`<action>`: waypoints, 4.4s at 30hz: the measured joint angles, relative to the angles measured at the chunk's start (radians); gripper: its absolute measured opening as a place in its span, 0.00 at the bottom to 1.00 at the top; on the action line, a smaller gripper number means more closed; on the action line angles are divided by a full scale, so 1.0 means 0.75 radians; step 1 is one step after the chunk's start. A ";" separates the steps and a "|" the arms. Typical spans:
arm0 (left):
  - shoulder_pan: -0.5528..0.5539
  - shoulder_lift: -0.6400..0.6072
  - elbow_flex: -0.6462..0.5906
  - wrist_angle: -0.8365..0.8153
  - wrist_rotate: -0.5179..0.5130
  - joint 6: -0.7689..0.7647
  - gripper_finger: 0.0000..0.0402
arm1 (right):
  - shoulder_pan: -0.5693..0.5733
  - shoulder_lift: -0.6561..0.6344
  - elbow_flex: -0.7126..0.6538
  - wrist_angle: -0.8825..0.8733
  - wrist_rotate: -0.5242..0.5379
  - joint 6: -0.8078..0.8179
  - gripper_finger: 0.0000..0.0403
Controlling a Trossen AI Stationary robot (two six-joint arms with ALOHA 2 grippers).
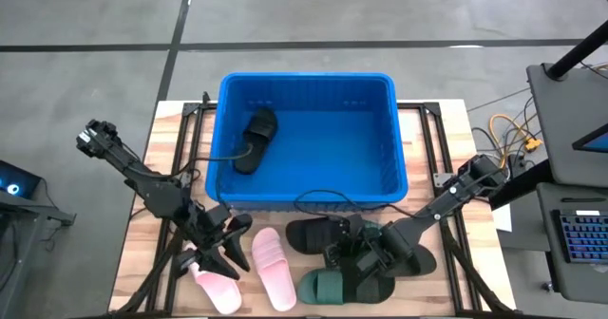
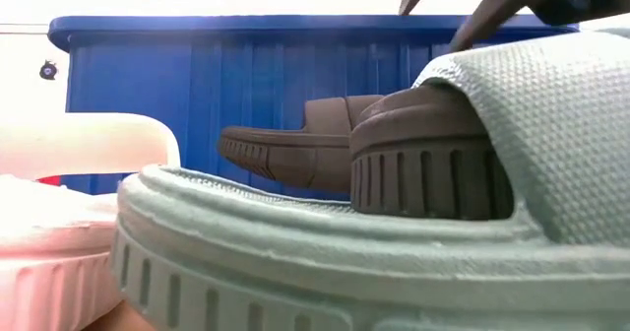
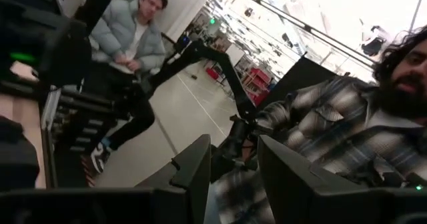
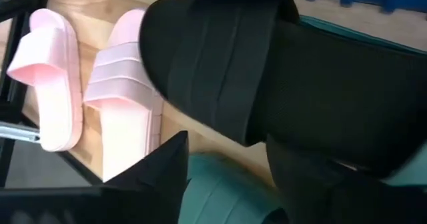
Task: Pick and place slides into bin
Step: Put the black slipper into the blue bin
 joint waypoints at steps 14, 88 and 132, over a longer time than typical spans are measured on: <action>-0.133 0.003 0.009 -0.402 -0.377 -0.110 0.27 | -0.043 0.000 -0.008 0.032 -0.065 -0.012 0.55; -0.303 0.310 0.296 -1.429 -0.820 -0.422 0.27 | -0.177 0.000 -0.191 0.626 -0.236 -0.287 0.03; -0.305 0.306 0.293 -1.427 -0.827 -0.417 0.27 | -0.159 -0.145 -0.209 1.636 -0.158 -0.959 0.02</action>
